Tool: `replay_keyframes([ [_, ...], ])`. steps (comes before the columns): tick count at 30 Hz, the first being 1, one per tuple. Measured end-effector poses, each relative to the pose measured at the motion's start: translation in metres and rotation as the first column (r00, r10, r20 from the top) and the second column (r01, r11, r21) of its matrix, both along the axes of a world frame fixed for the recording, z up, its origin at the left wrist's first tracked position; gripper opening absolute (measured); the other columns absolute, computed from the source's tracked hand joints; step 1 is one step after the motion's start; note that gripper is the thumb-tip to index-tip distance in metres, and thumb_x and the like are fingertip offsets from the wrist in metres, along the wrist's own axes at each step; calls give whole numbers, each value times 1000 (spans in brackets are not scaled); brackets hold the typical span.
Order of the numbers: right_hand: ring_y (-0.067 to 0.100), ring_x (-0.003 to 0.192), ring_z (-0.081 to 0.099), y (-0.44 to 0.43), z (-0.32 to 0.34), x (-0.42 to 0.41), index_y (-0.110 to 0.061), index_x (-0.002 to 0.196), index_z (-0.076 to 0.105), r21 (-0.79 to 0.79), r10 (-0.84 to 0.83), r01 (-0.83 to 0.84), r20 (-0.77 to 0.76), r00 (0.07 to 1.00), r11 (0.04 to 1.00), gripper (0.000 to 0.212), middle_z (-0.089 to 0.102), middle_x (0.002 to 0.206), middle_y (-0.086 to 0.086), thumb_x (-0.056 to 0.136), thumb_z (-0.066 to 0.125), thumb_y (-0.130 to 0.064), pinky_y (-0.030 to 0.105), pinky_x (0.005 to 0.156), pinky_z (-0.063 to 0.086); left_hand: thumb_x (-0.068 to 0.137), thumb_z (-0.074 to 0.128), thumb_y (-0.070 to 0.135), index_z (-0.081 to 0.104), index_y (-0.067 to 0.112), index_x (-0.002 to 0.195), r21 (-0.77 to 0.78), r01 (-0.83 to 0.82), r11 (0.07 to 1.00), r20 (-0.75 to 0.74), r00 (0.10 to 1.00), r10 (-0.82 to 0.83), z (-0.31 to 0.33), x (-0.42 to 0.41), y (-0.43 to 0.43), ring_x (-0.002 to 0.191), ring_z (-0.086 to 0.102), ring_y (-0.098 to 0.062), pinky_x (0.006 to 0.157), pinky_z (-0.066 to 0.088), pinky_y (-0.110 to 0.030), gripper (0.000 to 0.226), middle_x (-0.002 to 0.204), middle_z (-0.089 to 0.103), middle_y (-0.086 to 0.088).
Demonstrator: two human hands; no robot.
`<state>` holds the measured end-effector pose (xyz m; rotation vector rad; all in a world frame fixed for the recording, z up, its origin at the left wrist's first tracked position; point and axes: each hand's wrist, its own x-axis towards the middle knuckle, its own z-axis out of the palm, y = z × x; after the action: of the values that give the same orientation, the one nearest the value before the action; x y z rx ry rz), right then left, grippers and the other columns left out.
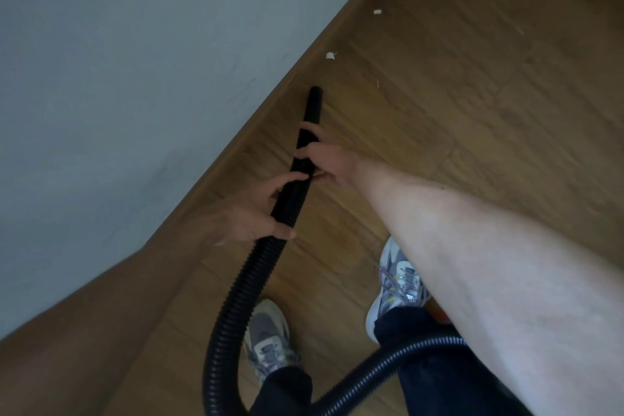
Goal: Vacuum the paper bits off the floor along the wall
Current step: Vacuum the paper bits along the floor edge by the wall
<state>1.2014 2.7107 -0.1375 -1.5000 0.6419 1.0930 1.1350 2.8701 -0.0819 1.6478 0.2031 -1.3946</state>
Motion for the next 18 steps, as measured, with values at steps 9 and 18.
replay_keyframes([
  [9, 21, 103, 61, -57, -8, 7, -40, 148, 34, 15, -53, 53, -18, 998, 998, 68, 47, 139, 5, 94, 57, -4, 27, 60, 59, 82, 77, 8, 27, 54, 145, -22, 22, 999, -33, 999, -23, 2, 14, -52, 102, 49, 0, 69, 52, -16, 92, 117, 44, 18],
  [18, 22, 109, 58, -111, -11, 18, -42, 147, 35, -9, -86, 86, -19, 996, 996, 67, 48, 139, 4, 95, 55, -5, 37, 77, 61, 81, 76, 2, 26, 44, 149, -39, 78, 996, -25, 997, -79, 0, 32, -105, 95, 49, 3, 75, 48, -14, 95, 113, 45, 17],
])
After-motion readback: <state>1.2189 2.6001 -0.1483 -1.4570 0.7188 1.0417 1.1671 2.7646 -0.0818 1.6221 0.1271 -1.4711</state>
